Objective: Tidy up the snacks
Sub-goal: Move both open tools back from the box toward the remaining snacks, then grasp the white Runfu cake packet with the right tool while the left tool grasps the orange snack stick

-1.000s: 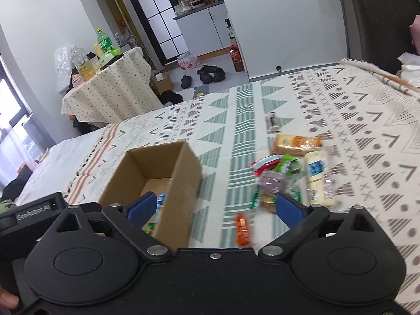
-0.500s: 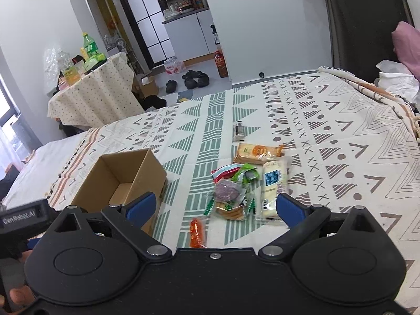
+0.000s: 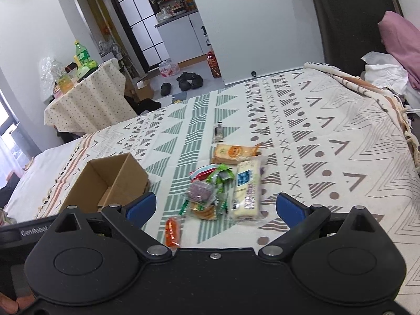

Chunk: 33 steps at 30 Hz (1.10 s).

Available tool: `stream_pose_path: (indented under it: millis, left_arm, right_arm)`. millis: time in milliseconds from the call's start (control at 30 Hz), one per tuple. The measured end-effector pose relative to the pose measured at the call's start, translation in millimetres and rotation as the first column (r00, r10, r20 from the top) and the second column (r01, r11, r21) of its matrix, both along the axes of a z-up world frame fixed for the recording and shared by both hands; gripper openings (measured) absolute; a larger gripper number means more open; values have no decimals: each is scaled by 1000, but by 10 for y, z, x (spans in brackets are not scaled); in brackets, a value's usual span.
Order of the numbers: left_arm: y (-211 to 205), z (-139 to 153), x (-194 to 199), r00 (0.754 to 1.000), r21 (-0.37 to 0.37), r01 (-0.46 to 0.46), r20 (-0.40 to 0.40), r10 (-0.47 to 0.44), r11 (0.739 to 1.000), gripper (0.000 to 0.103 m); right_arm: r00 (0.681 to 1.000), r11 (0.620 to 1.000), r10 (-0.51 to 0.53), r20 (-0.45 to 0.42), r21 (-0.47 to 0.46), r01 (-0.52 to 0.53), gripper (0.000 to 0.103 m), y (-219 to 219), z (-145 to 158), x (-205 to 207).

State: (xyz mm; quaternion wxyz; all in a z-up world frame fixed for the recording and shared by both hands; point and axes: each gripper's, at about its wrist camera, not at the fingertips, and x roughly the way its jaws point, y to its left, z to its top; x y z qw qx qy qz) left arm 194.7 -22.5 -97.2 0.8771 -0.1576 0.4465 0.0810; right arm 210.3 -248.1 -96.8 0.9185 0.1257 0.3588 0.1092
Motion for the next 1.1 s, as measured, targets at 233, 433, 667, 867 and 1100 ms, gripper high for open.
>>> stream_pose_path:
  millis: [233,433,667,867,1100]
  left_arm:
    - [-229,-120,77,999,34,26,-30,-25,999,101]
    - [-342,-216,161,999,22,39,-27,-39,999,97]
    - [-387,-420,309,998,-13,44,-53,-45,999,73]
    - [-393,-614,460,996,-45,46,-77,-50,998,57]
    - [-347,-860,663,992,-74,40,-113,-49,996,39]
  right_arm:
    - [999,999,-31,-17,15,31,99,-173,-94,56]
    - [995,996,-72,-73,52,76,98,-339,-237,106]
    - [988,991,-79,-134,96,92,93,-402,-417,209]
    - [980,987,-82,-181,125,105,84,-404,-556,337]
    - [975,985,-77,-209,135,107,79,-330,-709,508]
